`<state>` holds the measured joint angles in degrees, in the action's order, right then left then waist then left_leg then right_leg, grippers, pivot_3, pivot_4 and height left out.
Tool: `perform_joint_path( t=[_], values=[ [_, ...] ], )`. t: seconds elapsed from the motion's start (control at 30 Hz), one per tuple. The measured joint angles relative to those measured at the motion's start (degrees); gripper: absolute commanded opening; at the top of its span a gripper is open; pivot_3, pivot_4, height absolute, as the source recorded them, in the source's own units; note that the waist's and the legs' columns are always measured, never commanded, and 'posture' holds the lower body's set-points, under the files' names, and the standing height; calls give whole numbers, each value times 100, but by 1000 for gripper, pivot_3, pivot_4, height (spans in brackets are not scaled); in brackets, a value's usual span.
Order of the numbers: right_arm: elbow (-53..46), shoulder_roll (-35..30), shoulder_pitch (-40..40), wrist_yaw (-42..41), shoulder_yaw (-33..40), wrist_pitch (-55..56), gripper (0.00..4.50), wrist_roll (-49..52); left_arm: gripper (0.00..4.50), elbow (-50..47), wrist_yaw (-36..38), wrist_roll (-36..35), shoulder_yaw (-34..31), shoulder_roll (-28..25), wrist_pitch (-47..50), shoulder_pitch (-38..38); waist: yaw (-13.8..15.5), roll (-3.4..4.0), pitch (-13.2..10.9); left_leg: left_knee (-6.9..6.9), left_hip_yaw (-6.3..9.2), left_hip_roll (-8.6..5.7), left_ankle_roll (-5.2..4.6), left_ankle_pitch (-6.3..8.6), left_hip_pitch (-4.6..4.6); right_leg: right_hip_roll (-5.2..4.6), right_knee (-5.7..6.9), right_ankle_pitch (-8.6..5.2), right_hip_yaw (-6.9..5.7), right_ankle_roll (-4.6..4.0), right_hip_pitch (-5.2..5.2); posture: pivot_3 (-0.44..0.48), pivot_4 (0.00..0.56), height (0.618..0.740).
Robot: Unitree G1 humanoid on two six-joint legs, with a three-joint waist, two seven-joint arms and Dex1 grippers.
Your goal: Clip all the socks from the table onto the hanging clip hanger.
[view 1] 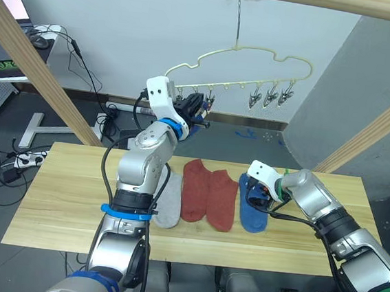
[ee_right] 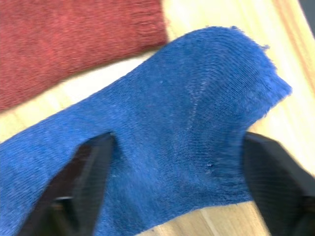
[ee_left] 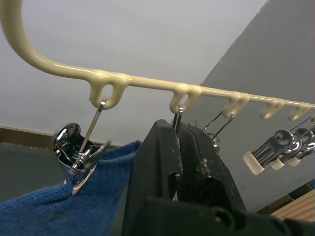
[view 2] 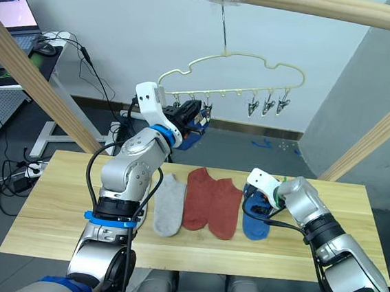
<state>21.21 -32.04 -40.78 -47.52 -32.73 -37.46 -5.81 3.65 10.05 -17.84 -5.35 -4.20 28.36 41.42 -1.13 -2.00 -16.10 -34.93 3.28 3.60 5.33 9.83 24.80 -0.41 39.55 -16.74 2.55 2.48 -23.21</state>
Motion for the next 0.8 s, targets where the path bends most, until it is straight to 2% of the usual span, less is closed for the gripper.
perform_joint_path(
  t=[0.27,0.57,0.8],
  values=[
    [-85,101,101,-142,140,-120,25,-37,0,-110,15,-8,-15,-42,111,-2,2,0,0,-1,0,0,0,0,-1,0,-1,6,1,9,1,98,281,740],
    [-152,164,208,-160,426,-349,25,-32,0,-129,75,-589,-429,-65,577,41,27,0,0,-1,1,0,0,0,0,0,-4,6,1,10,1,87,260,740],
    [-1228,-148,661,-300,742,-1034,25,112,0,-108,214,-1342,-923,-293,1202,236,82,1,1,2,1,0,1,0,4,-1,-13,7,-1,10,-2,77,234,740]
  ],
)
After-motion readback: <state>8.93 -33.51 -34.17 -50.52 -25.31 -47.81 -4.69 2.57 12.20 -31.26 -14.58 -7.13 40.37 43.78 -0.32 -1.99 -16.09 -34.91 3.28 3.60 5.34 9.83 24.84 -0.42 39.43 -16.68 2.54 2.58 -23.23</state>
